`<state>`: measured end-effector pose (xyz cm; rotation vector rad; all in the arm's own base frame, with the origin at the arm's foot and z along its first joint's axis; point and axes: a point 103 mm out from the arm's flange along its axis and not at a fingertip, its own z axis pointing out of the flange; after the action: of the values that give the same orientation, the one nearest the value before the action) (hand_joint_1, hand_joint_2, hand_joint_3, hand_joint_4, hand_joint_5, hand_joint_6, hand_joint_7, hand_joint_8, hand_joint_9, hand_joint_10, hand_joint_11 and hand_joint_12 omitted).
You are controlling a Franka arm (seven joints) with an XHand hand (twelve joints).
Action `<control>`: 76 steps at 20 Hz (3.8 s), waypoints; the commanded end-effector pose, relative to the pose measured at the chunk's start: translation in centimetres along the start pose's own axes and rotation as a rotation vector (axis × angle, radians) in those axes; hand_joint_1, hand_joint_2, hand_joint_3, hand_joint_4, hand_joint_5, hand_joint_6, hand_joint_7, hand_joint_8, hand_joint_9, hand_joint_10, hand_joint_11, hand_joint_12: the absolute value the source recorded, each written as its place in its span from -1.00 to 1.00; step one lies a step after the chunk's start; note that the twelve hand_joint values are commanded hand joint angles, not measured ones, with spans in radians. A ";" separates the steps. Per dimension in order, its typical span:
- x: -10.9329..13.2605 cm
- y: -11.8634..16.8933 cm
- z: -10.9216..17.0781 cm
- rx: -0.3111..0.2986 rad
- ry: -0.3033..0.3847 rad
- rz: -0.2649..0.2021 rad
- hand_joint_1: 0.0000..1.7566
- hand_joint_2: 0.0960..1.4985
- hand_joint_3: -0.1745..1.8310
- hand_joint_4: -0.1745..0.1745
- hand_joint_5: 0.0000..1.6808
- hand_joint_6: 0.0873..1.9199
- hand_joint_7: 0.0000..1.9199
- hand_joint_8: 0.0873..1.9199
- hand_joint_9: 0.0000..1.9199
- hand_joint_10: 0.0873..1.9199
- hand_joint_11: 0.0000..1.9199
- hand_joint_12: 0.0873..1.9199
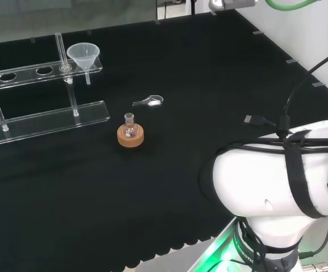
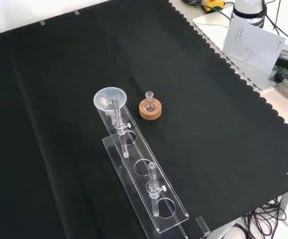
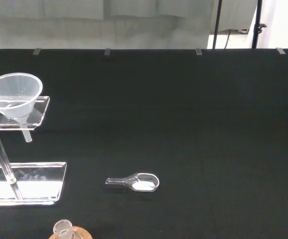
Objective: Pick up the funnel from the transparent funnel stand.
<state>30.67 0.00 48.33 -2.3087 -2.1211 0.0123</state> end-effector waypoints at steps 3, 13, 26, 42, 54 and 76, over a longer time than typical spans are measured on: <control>-1.2 0.1 0.0 -0.017 0.015 -0.008 -1.00 0.56 -0.39 0.19 -0.82 -0.99 -1.00 -0.82 -0.93 -0.45 -1.00 0.35; -2.3 1.3 0.6 0.008 0.006 0.024 -1.00 0.60 -0.45 0.19 -0.79 -1.00 -1.00 -0.82 -0.92 -0.45 -1.00 0.37; -1.5 6.9 3.1 0.057 -0.008 0.028 -1.00 0.61 -0.47 0.17 -0.77 -1.00 -1.00 -0.80 -0.90 -0.45 -1.00 0.38; 6.9 17.6 9.2 0.185 -0.074 -0.140 -0.62 0.33 -0.56 0.13 -0.76 -1.00 -0.96 -0.64 -0.84 -0.37 -1.00 0.45; 13.9 18.2 12.7 0.303 -0.110 -0.196 -0.49 0.10 -0.58 0.01 -0.83 -1.00 -1.00 -0.71 -0.93 -0.29 -0.97 0.53; 17.8 19.3 16.0 0.408 -0.205 -0.241 -0.41 -0.04 -0.61 -0.16 -0.90 -1.00 -1.00 -0.86 -0.99 -0.21 -0.85 0.59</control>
<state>51.07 15.64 32.38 -1.8900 -2.2223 0.5826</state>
